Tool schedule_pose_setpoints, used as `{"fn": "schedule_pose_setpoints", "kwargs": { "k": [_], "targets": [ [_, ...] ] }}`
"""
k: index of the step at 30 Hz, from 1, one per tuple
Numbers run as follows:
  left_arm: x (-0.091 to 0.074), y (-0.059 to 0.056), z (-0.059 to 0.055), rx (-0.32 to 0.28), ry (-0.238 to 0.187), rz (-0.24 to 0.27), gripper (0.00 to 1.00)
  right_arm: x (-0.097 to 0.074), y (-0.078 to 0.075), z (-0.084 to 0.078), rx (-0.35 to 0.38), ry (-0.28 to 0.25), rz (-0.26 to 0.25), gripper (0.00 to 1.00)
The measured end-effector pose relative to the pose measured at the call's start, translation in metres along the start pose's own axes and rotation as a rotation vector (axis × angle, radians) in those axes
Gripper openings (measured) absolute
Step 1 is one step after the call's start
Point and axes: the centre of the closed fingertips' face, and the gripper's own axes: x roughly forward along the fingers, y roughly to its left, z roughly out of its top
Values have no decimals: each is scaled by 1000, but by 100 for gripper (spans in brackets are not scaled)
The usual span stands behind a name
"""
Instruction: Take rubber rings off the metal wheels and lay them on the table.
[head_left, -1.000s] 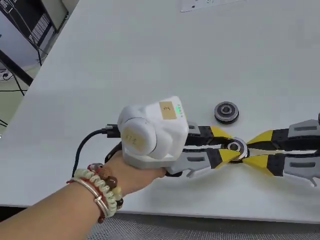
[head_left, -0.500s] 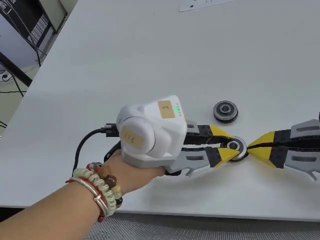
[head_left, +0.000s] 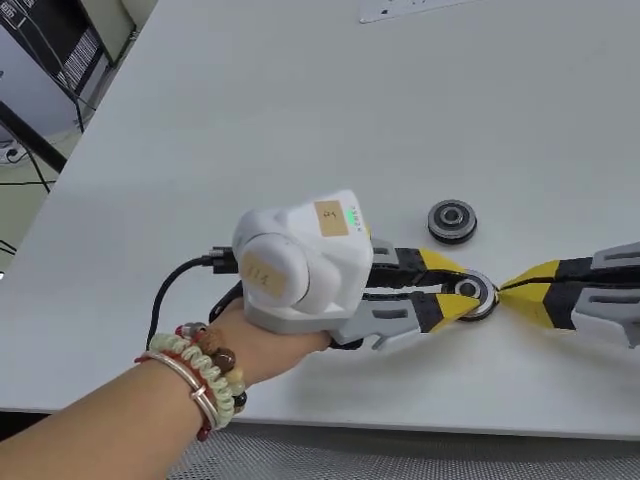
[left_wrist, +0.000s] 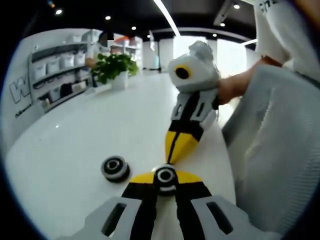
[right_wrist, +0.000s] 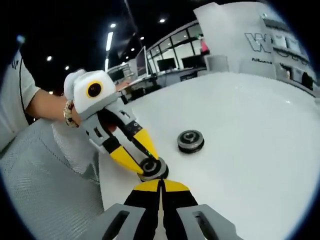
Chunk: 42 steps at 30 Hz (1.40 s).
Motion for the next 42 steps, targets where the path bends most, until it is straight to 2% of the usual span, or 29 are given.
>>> {"fn": "schedule_pose_setpoints", "kwargs": {
  "k": [3,9,10,11,12,15,22,42],
  "targets": [
    [0,0,0,2,-3,-2,14,0,-3,-1,104,-30,18,0],
    [0,0,0,5,-8,-1,14,-1,-1,5,318,-114,98,0],
    [0,0,0,9,-11,-1,14,-1,0,5,372,-116,119,0],
    [0,0,0,10,-14,0,14,-1,-5,2,369,-110,107,0],
    [0,0,0,9,-18,2,14,-1,-5,3,380,-110,116,0],
    [0,0,0,4,-21,7,14,1,-3,6,339,-97,112,0],
    [0,1,0,20,-14,14,14,2,-3,7,397,-112,124,0],
    [0,0,0,12,-16,15,14,3,13,14,474,-158,187,0]
  ]
}}
